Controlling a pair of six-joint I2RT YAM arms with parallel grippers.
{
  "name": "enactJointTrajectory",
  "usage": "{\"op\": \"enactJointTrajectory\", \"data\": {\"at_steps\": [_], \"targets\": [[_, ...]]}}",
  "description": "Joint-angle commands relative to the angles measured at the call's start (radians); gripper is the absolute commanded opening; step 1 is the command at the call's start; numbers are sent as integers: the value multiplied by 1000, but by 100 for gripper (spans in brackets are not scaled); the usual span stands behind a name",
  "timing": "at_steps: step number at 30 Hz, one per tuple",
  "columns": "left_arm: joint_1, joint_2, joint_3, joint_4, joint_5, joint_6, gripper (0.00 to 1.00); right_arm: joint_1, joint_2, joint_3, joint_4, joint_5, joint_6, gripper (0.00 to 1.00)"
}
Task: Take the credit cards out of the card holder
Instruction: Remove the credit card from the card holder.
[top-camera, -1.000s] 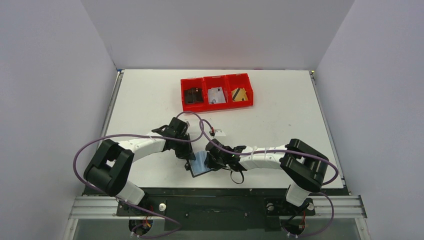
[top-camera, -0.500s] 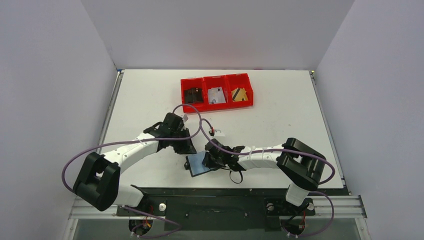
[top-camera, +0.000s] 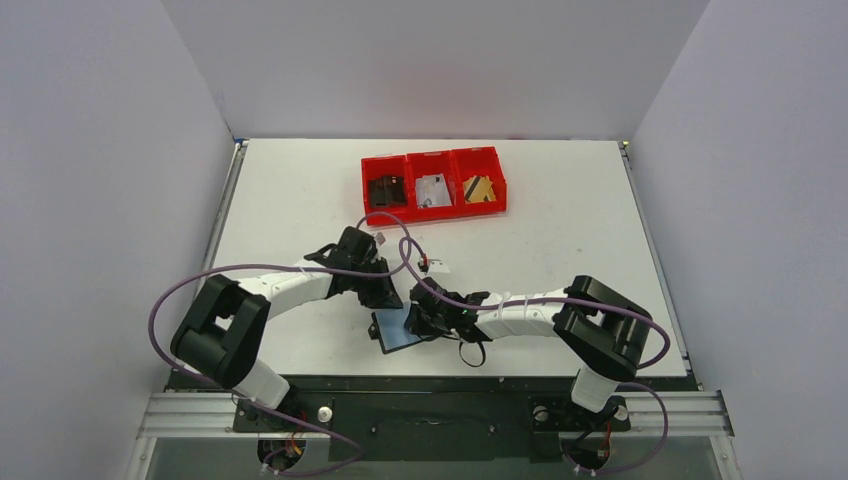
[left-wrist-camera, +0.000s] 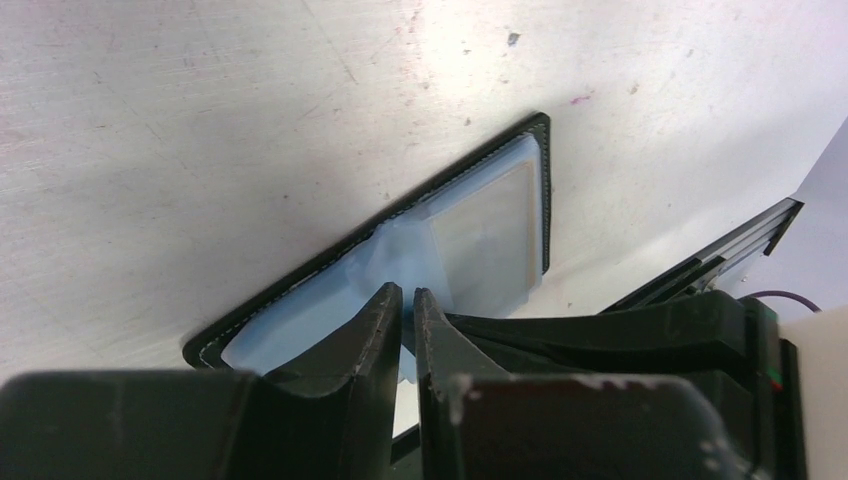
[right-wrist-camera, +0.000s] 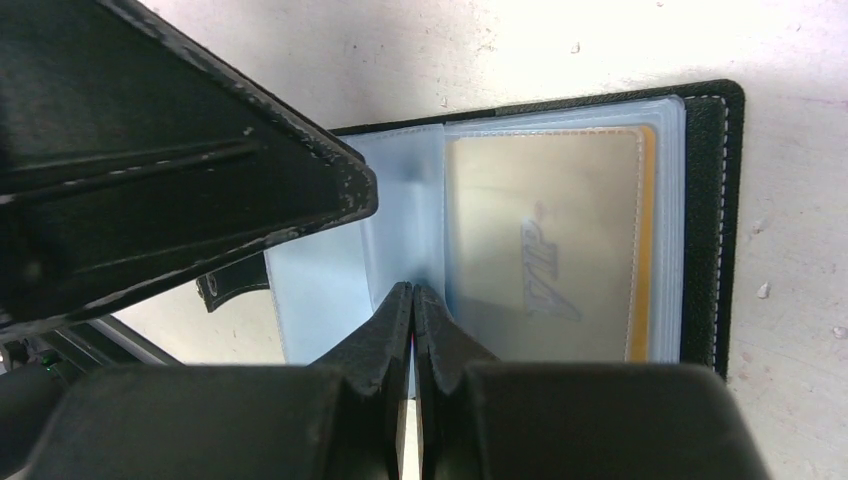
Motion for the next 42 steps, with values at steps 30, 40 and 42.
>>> {"op": "enactJointTrajectory", "data": {"at_steps": [30, 40, 42], "targets": [[21, -105, -46, -32, -36, 39, 0, -62, -101, 18, -87, 5, -14, 12], [36, -289, 9, -198, -201, 38, 0, -26, -98, 46, -112, 36, -15, 11], [35, -303, 29, -214, -184, 48, 1, -28, -115, 32, -129, 60, -13, 11]]}}
